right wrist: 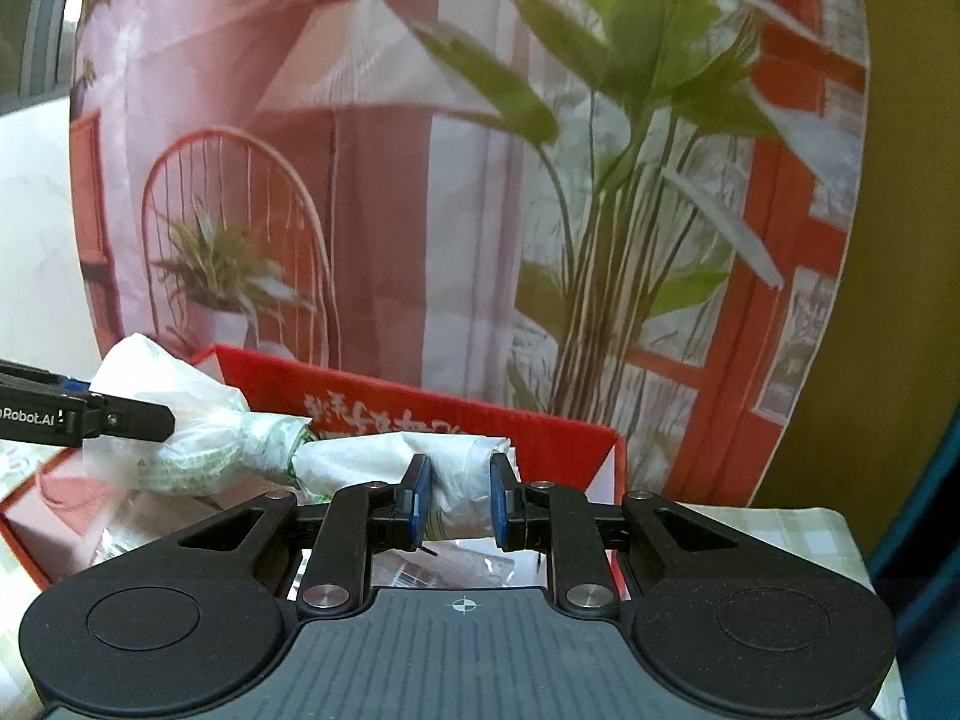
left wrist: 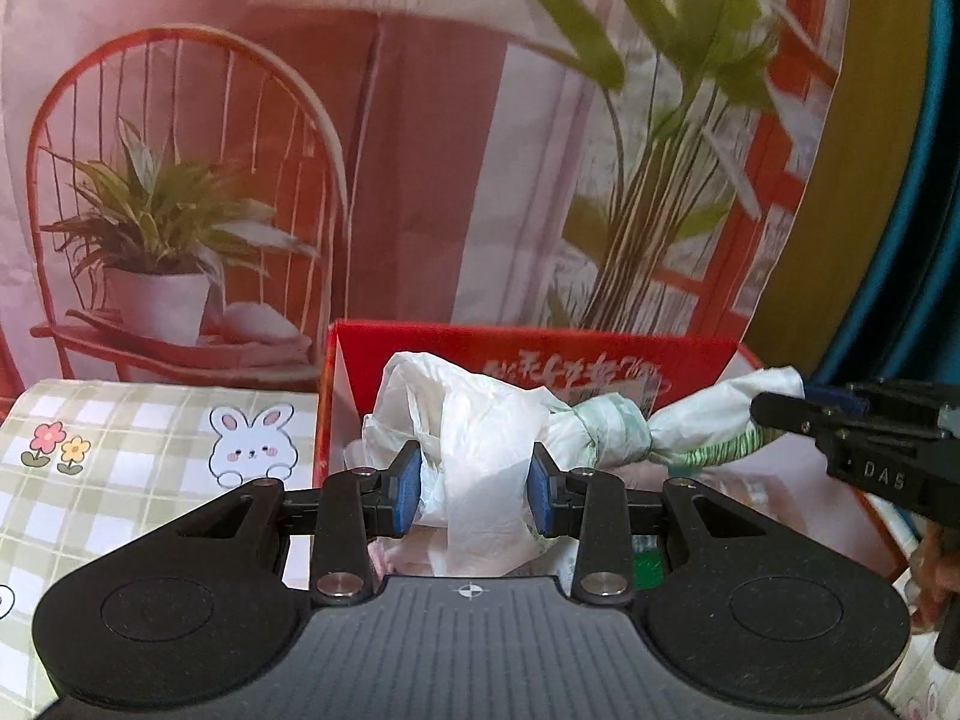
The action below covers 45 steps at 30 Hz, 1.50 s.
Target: Organize soft objects
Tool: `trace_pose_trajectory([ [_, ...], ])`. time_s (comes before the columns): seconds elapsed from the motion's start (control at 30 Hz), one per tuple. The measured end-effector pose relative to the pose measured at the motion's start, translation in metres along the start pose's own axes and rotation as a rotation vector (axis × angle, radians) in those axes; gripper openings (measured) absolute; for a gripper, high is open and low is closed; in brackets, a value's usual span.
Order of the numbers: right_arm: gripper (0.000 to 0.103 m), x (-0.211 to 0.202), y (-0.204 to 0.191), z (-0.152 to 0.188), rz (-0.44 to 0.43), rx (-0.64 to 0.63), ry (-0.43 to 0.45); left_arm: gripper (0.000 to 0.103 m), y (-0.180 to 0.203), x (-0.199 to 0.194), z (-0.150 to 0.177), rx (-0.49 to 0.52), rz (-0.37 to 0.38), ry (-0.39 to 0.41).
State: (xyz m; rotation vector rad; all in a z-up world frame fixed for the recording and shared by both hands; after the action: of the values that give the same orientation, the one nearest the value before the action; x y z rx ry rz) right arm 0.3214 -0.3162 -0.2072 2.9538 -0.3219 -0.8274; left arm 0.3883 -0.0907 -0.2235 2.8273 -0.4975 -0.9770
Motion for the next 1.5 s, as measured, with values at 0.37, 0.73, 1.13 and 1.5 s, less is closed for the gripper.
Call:
trace_pose_trajectory([
  [0.37,0.019,0.025,-0.002,0.015,0.000,0.024,-0.088,0.038,-0.001,0.020,0.006,0.035,-0.013,-0.056],
  [0.73,0.046,0.003,0.002,0.003,0.017,0.022,-0.027,0.100,0.009,-0.019,-0.006,0.079,-0.026,0.041],
  [1.13,0.103,-0.089,0.002,-0.040,0.051,0.046,0.137,0.103,0.027,-0.120,-0.029,0.098,-0.086,0.178],
  [1.5,0.103,-0.208,-0.016,-0.063,0.049,0.094,0.272,0.103,0.038,-0.232,-0.030,0.056,-0.138,0.338],
])
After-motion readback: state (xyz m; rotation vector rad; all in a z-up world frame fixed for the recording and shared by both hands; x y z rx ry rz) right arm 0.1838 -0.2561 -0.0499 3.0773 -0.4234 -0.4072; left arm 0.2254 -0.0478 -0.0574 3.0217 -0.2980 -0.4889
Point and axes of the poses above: each gripper's, at about its wrist camera, not at the fingertips, and x roughly the way its jaws point, y to its right, z to its underside, the point moved 8 cm from there along x, roughly the way its jaws point, and after that the axes turned 6 degrees about -x, right-handed, at the moved point
